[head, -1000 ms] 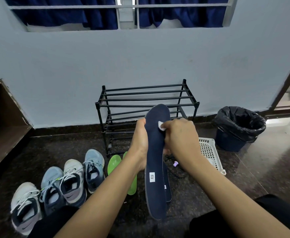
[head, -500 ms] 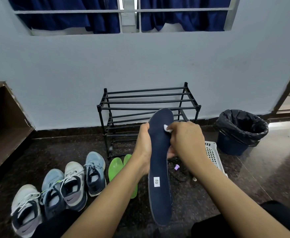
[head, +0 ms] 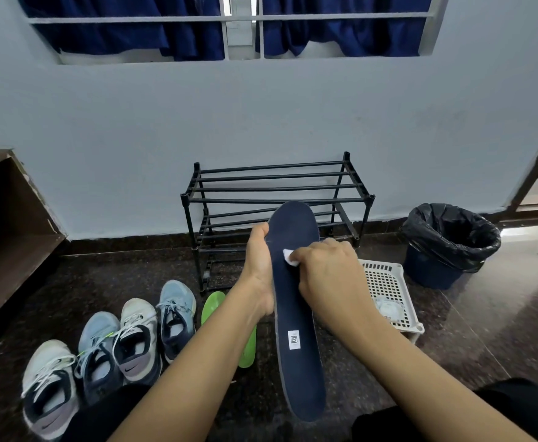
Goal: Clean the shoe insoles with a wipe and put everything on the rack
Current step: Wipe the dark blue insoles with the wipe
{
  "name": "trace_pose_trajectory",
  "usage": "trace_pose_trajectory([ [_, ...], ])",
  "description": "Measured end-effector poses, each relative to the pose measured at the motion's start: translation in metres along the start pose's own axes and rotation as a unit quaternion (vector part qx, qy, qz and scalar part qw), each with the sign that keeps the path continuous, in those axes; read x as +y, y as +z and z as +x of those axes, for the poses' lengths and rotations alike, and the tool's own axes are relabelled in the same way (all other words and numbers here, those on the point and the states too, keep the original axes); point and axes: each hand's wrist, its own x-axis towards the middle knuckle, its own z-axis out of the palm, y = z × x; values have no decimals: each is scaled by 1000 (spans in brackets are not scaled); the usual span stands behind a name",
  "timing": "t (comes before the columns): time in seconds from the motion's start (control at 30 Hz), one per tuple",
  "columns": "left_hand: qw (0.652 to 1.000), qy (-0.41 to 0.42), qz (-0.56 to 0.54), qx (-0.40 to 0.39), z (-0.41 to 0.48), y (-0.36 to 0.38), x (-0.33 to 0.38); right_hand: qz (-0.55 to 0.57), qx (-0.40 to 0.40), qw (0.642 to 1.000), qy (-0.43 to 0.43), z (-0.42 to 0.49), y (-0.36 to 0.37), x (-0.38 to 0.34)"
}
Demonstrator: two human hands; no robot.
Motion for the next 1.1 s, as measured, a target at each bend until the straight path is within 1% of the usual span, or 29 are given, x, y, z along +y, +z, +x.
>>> trace_pose_trajectory([
  [0.07,1000,-8,3,-7,-2,5,-4,-5,14,999,30,7,-3,8],
  [0.13,999,-17,-16,-25,-4,10,-6,-9,7,998,61,15,-5,18],
  [0.23,999,-19,-24,-29,-5,12,-7,33,0,996,86,20,-7,24],
  [0.33,1000,-16,-5,-7,-4,8,-6,23,2,998,54,12,-6,16],
  [0.43,1000,0,5,8,-2,5,-6,28,-6,1000,0,-1,-3,1],
  [0.53,1000,12,4,14,-1,3,-6,24,-18,999,-22,-8,-1,-6],
  [0.63,1000,2,17,11,-4,5,-7,48,13,999,15,0,1,3],
  [0.73,1000,-17,15,-7,-8,11,-9,47,27,996,68,11,-6,12],
  [0.83,1000,-18,0,-20,-10,16,-10,79,2,990,113,19,-12,16],
  [0.9,1000,-15,4,-18,-10,15,-8,94,17,990,103,18,-12,15],
  [1.0,1000,-7,24,-6,-8,10,-4,74,40,995,59,10,-7,5],
  [1.1,999,9,30,8,-5,5,-5,77,15,997,13,-1,-2,-7],
])
